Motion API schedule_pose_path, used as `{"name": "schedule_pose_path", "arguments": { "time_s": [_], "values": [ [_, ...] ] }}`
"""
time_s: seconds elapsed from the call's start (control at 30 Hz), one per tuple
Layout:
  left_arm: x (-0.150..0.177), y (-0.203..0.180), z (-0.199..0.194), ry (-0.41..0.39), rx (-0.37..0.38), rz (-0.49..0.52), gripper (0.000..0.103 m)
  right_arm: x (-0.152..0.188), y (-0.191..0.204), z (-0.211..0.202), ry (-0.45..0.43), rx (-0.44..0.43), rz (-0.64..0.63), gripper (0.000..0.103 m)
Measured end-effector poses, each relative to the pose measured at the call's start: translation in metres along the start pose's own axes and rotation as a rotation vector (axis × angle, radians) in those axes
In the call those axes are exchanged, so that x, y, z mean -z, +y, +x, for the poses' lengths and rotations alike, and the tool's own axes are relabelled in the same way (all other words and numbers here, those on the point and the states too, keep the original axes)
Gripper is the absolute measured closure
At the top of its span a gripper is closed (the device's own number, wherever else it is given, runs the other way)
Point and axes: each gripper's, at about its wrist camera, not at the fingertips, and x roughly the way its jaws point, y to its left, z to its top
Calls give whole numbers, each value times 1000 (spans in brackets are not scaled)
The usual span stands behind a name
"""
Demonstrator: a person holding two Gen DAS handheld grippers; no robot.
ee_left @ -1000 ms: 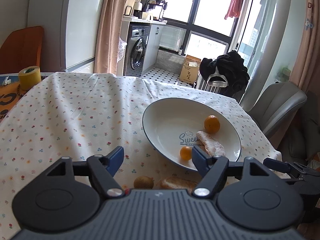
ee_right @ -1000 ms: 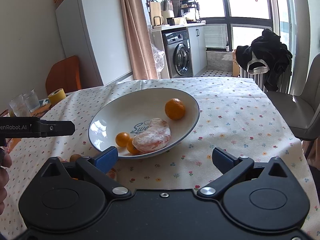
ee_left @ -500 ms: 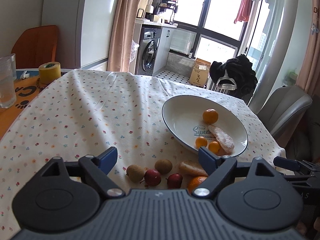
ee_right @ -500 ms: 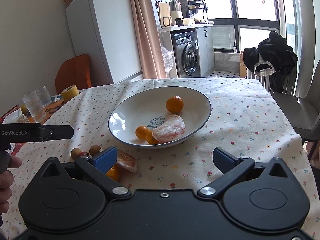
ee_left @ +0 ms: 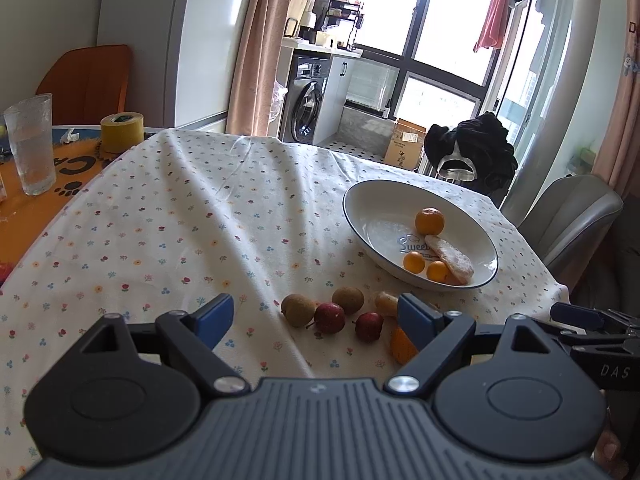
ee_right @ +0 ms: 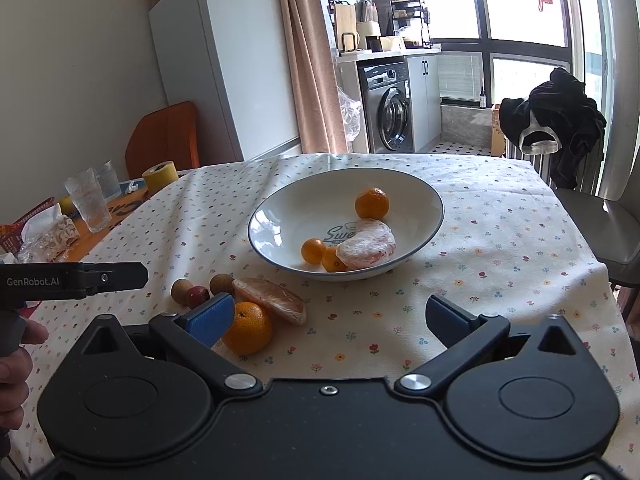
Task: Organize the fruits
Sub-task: 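Move both grippers back toward the remaining fruit beside the bowl, then close the right gripper around the large loose orange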
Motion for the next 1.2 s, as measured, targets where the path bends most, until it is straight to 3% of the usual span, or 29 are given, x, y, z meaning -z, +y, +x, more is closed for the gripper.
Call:
{"name": "schedule_pose_path", "arguments": {
  "time_s": [0.43, 0.67, 1.0, 1.2],
  "values": [
    [16, 11, -13, 19, 30, 15, 16, 8, 22, -2, 38, -55, -31, 2],
    [20, 22, -15, 21, 51, -1, 16, 11, 33, 9, 80, -84, -32, 23],
    [24, 38, -11, 18, 56, -31, 19, 12, 45, 28, 127, -100, -38, 35],
    [24, 41, -7, 23, 73, -35, 27, 12, 48, 42, 151, -103, -41, 38]
  ]
}}
